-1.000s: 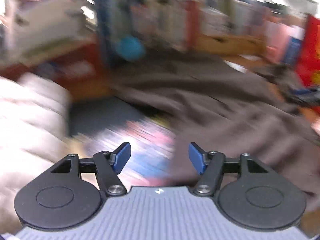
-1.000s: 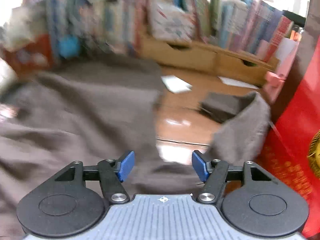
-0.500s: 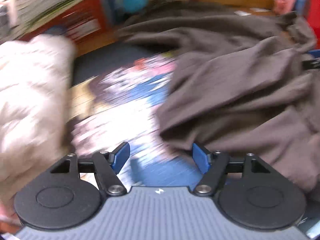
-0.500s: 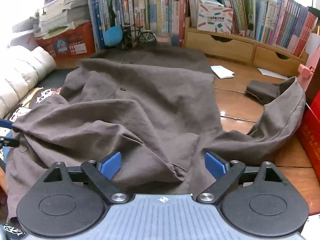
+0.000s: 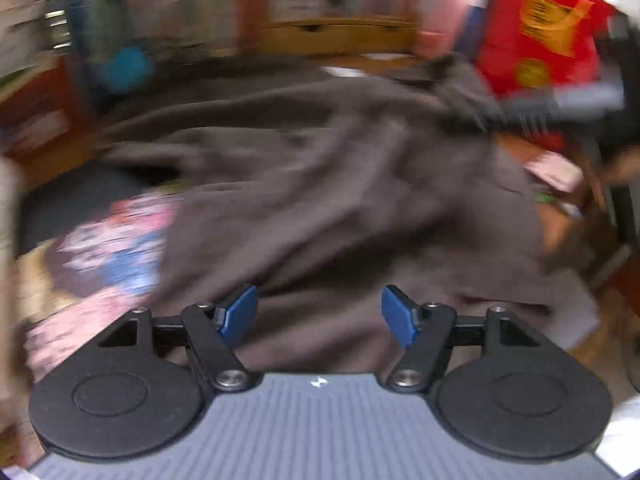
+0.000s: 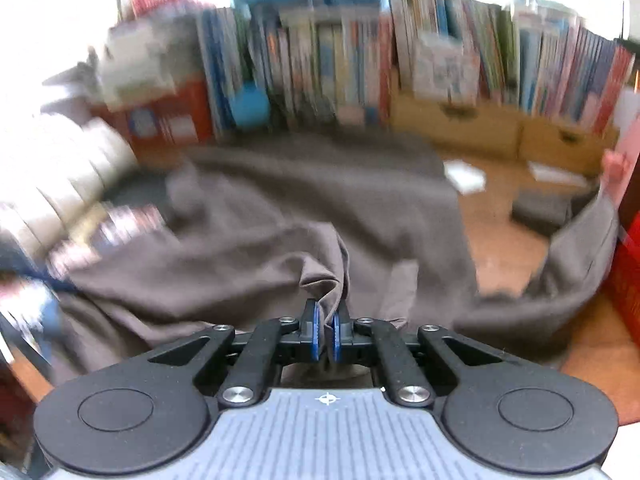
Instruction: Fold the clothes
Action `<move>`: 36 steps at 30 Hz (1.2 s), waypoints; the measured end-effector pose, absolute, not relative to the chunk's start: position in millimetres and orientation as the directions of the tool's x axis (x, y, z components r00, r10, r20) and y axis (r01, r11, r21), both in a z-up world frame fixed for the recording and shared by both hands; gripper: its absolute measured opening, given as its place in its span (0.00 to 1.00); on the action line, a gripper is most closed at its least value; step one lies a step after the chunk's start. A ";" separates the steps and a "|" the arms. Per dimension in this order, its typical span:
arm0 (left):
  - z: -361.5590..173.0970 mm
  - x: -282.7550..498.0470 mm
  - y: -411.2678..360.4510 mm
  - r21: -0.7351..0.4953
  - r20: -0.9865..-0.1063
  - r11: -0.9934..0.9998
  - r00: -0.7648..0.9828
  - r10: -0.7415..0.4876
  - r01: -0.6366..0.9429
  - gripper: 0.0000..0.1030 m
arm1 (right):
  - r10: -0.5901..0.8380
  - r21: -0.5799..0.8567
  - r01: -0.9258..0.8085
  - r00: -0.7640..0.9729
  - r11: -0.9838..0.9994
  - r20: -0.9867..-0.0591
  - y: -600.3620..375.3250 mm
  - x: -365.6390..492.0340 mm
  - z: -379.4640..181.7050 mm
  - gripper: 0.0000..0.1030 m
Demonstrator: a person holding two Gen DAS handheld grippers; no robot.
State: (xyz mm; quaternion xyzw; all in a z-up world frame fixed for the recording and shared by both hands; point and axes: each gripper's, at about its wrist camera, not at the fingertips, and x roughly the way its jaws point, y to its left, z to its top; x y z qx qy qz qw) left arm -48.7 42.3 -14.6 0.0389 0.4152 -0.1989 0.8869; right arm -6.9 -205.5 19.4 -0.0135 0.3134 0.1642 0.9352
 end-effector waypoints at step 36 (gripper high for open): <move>-5.1 9.4 81.8 -0.104 -0.759 0.974 0.616 -0.209 0.203 0.79 | 0.308 0.184 -0.261 0.594 0.948 -0.743 -248.2 -8.6 -33.6 0.06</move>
